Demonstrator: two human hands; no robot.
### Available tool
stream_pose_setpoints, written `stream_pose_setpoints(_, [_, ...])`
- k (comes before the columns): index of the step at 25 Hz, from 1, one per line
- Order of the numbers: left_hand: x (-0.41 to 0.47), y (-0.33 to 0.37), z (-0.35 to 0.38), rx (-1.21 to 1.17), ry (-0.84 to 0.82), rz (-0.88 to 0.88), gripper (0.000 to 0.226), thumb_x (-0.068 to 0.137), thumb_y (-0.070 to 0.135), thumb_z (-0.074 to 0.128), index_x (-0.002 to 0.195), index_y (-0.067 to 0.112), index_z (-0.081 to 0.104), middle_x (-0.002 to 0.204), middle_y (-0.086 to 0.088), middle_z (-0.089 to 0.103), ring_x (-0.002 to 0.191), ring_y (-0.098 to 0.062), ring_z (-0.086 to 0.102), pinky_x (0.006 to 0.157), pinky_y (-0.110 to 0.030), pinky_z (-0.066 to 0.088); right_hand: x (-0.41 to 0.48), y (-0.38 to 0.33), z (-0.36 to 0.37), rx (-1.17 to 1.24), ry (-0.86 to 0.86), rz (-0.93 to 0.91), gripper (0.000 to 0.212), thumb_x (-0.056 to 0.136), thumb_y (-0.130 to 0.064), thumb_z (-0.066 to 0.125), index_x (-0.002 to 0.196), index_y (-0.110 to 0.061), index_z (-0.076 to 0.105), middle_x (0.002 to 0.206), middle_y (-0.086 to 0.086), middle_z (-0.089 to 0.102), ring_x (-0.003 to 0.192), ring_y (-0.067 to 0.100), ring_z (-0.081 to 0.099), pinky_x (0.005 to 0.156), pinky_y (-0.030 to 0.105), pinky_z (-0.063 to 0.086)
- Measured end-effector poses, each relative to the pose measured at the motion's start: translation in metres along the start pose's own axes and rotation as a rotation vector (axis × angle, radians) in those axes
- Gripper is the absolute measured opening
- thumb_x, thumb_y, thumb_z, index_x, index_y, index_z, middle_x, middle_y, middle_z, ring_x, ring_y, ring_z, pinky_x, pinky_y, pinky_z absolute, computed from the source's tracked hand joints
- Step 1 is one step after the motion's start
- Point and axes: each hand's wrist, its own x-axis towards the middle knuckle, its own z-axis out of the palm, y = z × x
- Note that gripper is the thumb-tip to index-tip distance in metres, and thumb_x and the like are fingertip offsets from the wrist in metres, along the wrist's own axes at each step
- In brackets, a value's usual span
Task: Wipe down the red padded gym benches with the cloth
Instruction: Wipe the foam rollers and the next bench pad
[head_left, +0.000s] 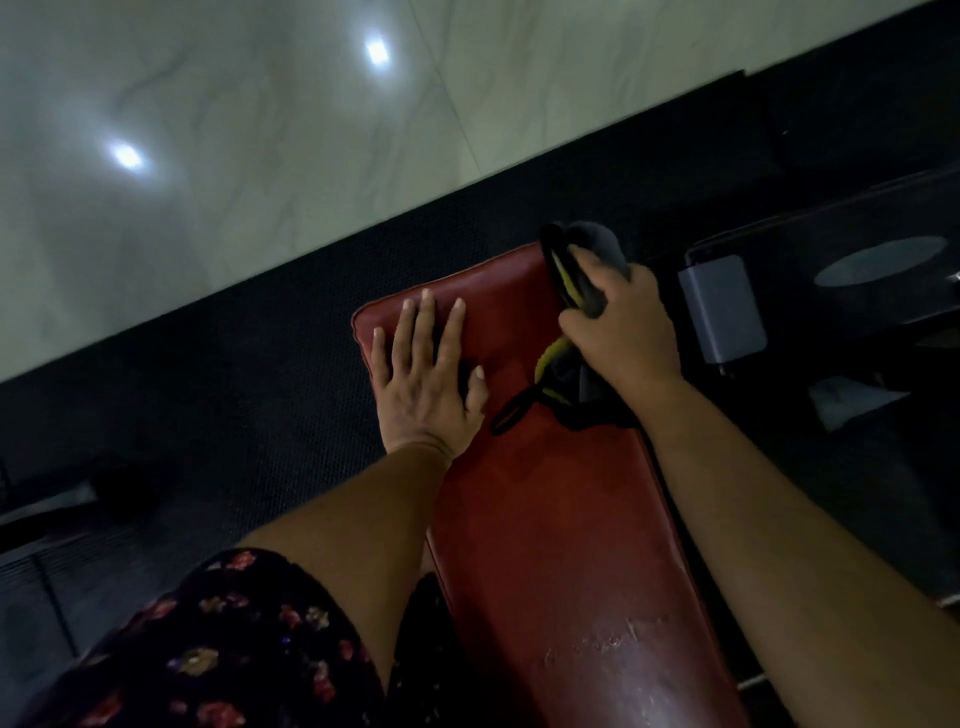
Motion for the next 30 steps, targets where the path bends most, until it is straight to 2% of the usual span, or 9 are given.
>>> stream_pose_setpoints(2, [0.0, 0.001, 0.001, 0.005, -0.004, 0.002, 0.068, 0.093, 0.05, 0.029, 0.154, 0.021, 0.029, 0.161, -0.012, 0.023, 0.149, -0.027, 0.015, 0.121, -0.048, 0.001, -0.004, 0.016, 0.002, 0.091, -0.018, 0.052, 0.063, 0.088, -0.03, 0.058, 0.146, -0.042, 0.036, 0.134, 0.004, 0.041, 0.109, 0.022, 0.048, 0.088, 0.031, 0.041])
stream_pose_setpoints(4, [0.001, 0.0, 0.001, 0.002, -0.014, -0.002, 0.069, 0.093, 0.053, 0.028, 0.154, 0.021, 0.027, 0.162, -0.011, 0.021, 0.15, -0.028, 0.015, 0.121, -0.048, 0.001, 0.019, 0.021, -0.002, 0.354, -0.044, 0.264, 0.059, 0.089, -0.031, 0.056, 0.145, -0.035, 0.041, 0.131, 0.0, 0.049, 0.109, 0.021, 0.052, 0.091, 0.031, 0.044])
stream_pose_setpoints(6, [0.0, 0.001, 0.001, -0.005, -0.01, -0.002, 0.069, 0.093, 0.054, 0.027, 0.154, 0.022, 0.027, 0.162, -0.01, 0.022, 0.15, -0.028, 0.015, 0.121, -0.047, 0.0, 0.029, 0.021, -0.007, 0.45, -0.1, 0.368, 0.057, 0.089, -0.033, 0.056, 0.145, -0.03, 0.043, 0.135, 0.002, 0.051, 0.115, 0.023, 0.053, 0.097, 0.033, 0.045])
stream_pose_setpoints(10, [0.0, 0.001, 0.002, -0.005, -0.004, -0.011, 0.068, 0.092, 0.05, 0.03, 0.154, 0.022, 0.028, 0.162, -0.01, 0.023, 0.15, -0.028, 0.014, 0.12, -0.046, -0.002, -0.01, 0.037, -0.008, 0.321, -0.141, 0.158, 0.062, 0.088, -0.023, 0.061, 0.145, -0.035, 0.042, 0.13, 0.0, 0.053, 0.113, 0.018, 0.054, 0.094, 0.029, 0.046])
stream_pose_setpoints(15, [0.001, 0.002, 0.002, -0.001, -0.022, -0.027, 0.068, 0.091, 0.046, 0.032, 0.155, 0.023, 0.027, 0.162, -0.009, 0.021, 0.15, -0.027, 0.013, 0.121, -0.046, -0.001, -0.003, 0.048, -0.018, 0.426, -0.211, 0.347, 0.057, 0.088, -0.017, 0.059, 0.141, -0.035, 0.048, 0.131, 0.004, 0.054, 0.107, 0.021, 0.056, 0.091, 0.029, 0.048])
stream_pose_setpoints(19, [0.001, 0.004, 0.0, -0.007, -0.018, -0.032, 0.068, 0.09, 0.046, 0.032, 0.154, 0.022, 0.029, 0.162, -0.01, 0.022, 0.15, -0.028, 0.014, 0.12, -0.043, -0.004, -0.03, 0.048, -0.011, 0.324, -0.137, 0.182, 0.062, 0.086, -0.018, 0.062, 0.142, -0.04, 0.045, 0.128, 0.003, 0.056, 0.11, 0.022, 0.057, 0.096, 0.037, 0.049])
stream_pose_setpoints(25, [0.001, 0.006, 0.0, -0.017, -0.016, -0.042, 0.068, 0.089, 0.045, 0.031, 0.154, 0.022, 0.03, 0.162, -0.01, 0.022, 0.15, -0.028, 0.015, 0.121, -0.048, 0.002, -0.042, 0.083, -0.015, 0.477, -0.25, 0.351, 0.057, 0.085, -0.012, 0.062, 0.137, -0.034, 0.051, 0.111, -0.001, 0.057, 0.094, 0.017, 0.055, 0.079, 0.023, 0.045])
stream_pose_setpoints(28, [0.0, 0.004, 0.001, 0.004, -0.025, -0.037, 0.068, 0.091, 0.047, 0.028, 0.155, 0.023, 0.026, 0.163, -0.008, 0.02, 0.151, -0.027, 0.013, 0.122, -0.05, 0.003, -0.046, 0.084, -0.012, 0.499, -0.219, 0.273, 0.057, 0.085, -0.008, 0.061, 0.135, -0.035, 0.053, 0.109, -0.007, 0.059, 0.09, 0.009, 0.055, 0.07, 0.014, 0.043])
stream_pose_setpoints(30, [0.0, 0.002, 0.002, 0.022, -0.04, -0.032, 0.069, 0.091, 0.048, 0.025, 0.156, 0.024, 0.023, 0.163, -0.007, 0.017, 0.151, -0.025, 0.009, 0.122, -0.049, 0.002, -0.066, 0.095, -0.008, 0.524, -0.191, 0.206, 0.059, 0.085, -0.009, 0.062, 0.134, -0.039, 0.052, 0.108, -0.014, 0.057, 0.094, 0.004, 0.055, 0.075, 0.011, 0.042])
